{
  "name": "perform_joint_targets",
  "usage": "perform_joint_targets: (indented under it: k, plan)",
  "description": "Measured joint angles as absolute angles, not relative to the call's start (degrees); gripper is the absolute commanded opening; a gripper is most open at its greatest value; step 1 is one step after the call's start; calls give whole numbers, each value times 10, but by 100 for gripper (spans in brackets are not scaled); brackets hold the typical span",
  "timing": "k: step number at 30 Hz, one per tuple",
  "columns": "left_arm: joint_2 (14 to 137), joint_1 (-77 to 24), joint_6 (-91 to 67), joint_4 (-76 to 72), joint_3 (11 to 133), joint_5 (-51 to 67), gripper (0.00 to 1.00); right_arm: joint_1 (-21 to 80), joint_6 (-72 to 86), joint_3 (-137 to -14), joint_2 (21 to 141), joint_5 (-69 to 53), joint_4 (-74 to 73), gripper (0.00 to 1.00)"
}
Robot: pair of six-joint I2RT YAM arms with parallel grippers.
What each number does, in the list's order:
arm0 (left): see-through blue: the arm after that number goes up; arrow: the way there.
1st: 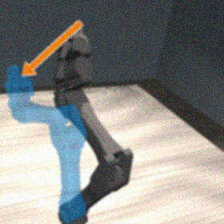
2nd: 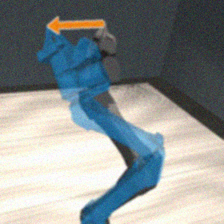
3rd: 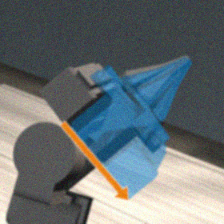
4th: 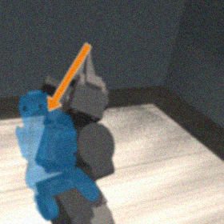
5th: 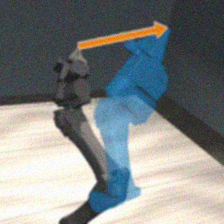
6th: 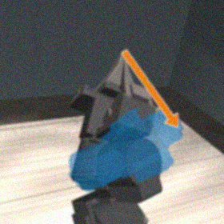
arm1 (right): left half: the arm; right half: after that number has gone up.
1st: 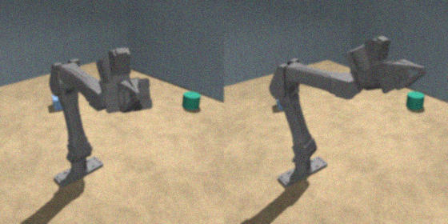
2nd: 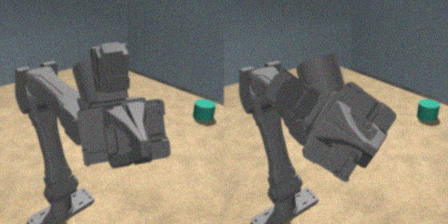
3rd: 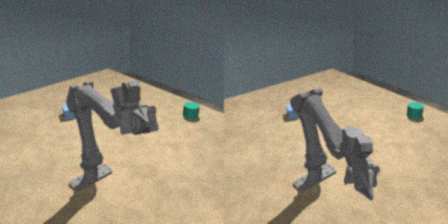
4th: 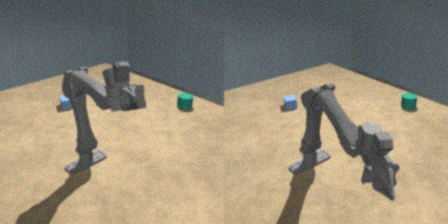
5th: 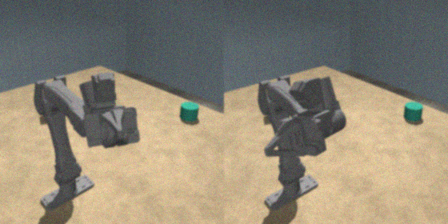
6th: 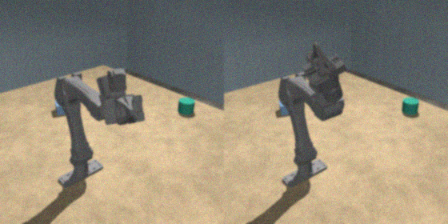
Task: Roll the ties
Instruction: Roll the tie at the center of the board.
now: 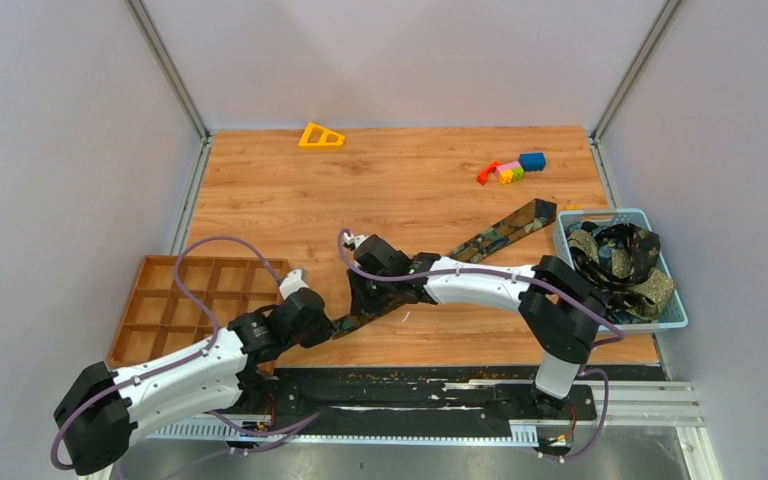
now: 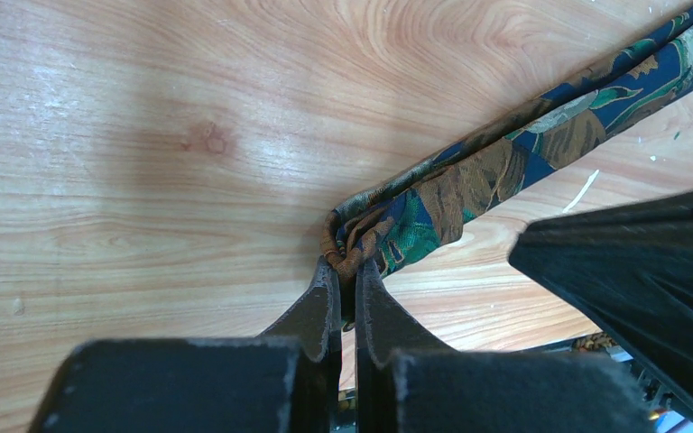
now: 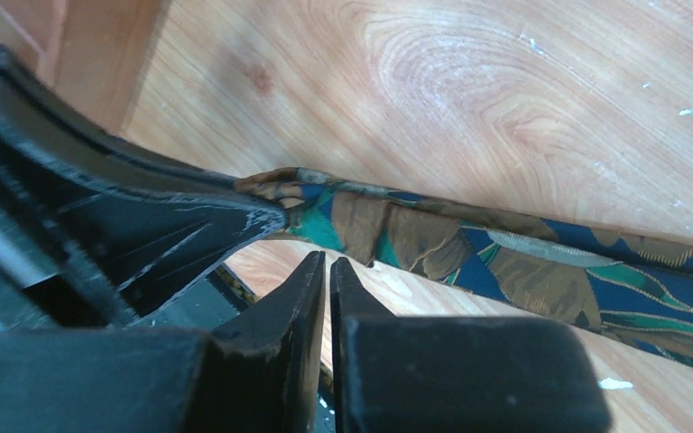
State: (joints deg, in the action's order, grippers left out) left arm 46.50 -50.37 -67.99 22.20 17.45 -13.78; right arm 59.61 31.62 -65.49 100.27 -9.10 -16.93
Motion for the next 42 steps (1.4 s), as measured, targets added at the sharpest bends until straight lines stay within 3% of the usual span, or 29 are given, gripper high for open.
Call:
perform_joint_targets:
  k: [10,42]
  plan:
    - [445,-504,-680,249,176,-138,0,598,317,-661,1070,-91,-165,0]
    - [439,-499,-653,300,250,-136,0,611,325,-684,1096,-116,-153,0]
